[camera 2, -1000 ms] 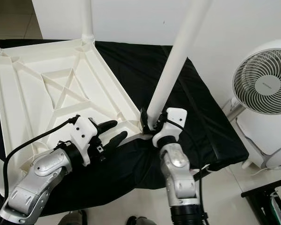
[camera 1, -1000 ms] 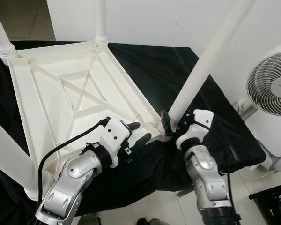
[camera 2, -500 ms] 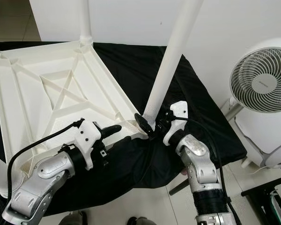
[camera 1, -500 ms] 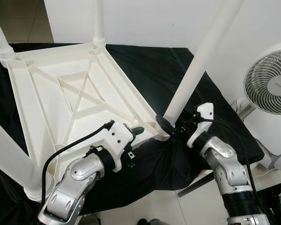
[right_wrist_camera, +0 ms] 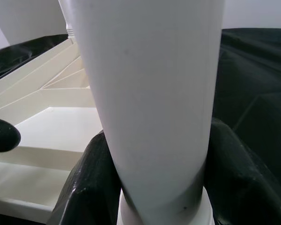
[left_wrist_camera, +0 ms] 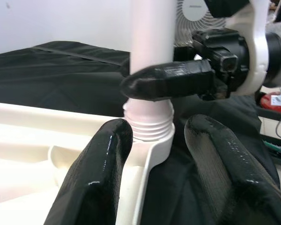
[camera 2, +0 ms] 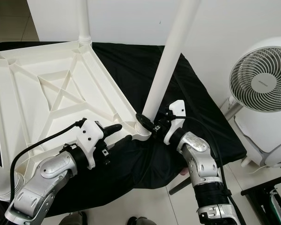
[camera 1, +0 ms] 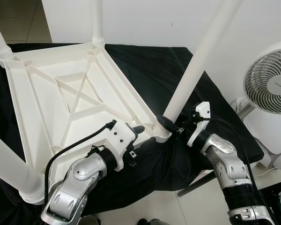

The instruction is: Building children table

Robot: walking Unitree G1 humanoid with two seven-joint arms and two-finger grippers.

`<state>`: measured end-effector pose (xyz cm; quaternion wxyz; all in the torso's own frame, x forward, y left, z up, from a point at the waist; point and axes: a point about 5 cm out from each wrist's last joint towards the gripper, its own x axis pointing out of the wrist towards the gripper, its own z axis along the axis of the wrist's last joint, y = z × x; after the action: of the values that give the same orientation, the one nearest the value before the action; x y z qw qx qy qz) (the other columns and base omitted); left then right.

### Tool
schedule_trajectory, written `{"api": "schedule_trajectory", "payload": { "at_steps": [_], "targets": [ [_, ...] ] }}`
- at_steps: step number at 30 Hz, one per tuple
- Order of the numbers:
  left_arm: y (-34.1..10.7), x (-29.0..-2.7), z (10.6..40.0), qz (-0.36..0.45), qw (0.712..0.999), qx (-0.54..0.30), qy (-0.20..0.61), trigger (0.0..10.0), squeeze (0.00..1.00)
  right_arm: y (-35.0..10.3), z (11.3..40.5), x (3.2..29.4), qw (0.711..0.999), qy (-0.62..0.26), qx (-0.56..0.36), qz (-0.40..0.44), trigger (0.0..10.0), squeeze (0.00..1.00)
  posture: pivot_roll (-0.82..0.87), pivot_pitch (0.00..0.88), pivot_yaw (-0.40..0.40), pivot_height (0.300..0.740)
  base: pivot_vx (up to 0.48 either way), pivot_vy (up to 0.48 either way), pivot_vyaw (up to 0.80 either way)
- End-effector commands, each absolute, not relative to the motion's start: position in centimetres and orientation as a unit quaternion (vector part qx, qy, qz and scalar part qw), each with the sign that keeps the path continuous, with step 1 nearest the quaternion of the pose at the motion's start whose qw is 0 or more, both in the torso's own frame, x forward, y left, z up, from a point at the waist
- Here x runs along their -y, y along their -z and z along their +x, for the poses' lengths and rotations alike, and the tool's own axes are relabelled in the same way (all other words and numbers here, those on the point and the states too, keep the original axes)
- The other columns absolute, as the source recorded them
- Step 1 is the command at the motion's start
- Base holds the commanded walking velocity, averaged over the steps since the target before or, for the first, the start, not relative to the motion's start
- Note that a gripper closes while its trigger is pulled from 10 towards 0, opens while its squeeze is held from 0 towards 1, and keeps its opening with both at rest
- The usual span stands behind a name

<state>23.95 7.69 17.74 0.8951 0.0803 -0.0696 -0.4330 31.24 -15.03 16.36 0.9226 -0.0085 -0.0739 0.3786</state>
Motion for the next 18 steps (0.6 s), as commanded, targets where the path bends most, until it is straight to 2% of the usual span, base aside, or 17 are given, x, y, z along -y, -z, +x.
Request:
{"api": "schedule_trajectory", "payload": {
  "at_steps": [1, 2, 4, 5, 7, 9, 12, 14, 18],
  "targets": [
    [-17.5, -7.7, 24.0, 0.072, 0.901, 0.06, 0.424, 10.0, 0.0, -15.4, 31.2, 15.7, 0.932, -0.357, 0.057, -0.001, 0.0, 0.0, 0.13, 0.141, -0.093, 0.74, 0.0, 0.0, 0.0],
    [-17.4, -7.7, 24.0, 0.068, 0.901, 0.057, 0.425, 10.0, 0.0, -15.4, 31.3, 15.9, 0.938, -0.343, 0.055, 0.002, 8.9, 0.0, 0.13, 0.141, -0.093, 0.74, 0.0, 0.0, 0.0],
    [-17.4, -7.7, 24.0, 0.068, 0.901, 0.057, 0.425, 10.0, 0.0, -15.4, 31.3, 15.9, 0.938, -0.343, 0.055, 0.002, 8.9, 0.0, 0.13, 0.141, -0.093, 0.74, 0.0, 0.0, 0.0],
    [-17.4, -7.7, 23.9, 0.068, 0.901, 0.057, 0.425, 10.0, 0.0, -15.4, 31.3, 16.1, 0.944, -0.324, 0.057, 0.001, 10.0, 0.0, 0.12, 0.147, -0.095, 0.74, 0.0, 0.0, 0.0],
    [-17.4, -7.8, 24.0, 0.069, 0.902, 0.057, 0.423, 10.0, 0.0, -15.6, 31.3, 16.2, 0.953, -0.296, 0.062, -0.003, 10.0, 0.0, 0.12, 0.147, -0.095, 0.74, 0.0, 0.0, 0.0],
    [-17.3, -7.9, 24.1, 0.085, 0.903, 0.057, 0.418, 10.0, 0.0, -15.8, 31.2, 16.2, 0.97, -0.232, 0.069, 0.0, 10.0, 0.0, 0.12, 0.157, -0.098, 0.74, 0.0, 0.0, 0.0],
    [-17.2, -8.0, 24.1, 0.091, 0.904, 0.057, 0.414, 10.0, 0.0, -15.8, 31.1, 16.2, 0.975, -0.212, 0.071, -0.001, 10.0, 0.0, 0.12, 0.157, -0.098, 0.74, 0.0, 0.0, 0.0],
    [-17.0, -8.3, 24.2, 0.092, 0.906, 0.049, 0.411, 10.0, 0.0, -15.9, 30.1, 15.2, 0.984, -0.156, 0.083, 0.009, 10.0, 0.0, 0.12, 0.159, -0.097, 0.74, 0.0, 0.0, 0.0],
    [-17.0, -8.2, 24.2, 0.09, 0.905, 0.049, 0.412, 10.0, 0.0, -15.8, 29.7, 14.2, 0.988, -0.121, 0.083, 0.042, 10.0, 0.0, 0.11, 0.159, -0.098, 0.74, 0.0, 0.0, 0.0]
  ]
}}
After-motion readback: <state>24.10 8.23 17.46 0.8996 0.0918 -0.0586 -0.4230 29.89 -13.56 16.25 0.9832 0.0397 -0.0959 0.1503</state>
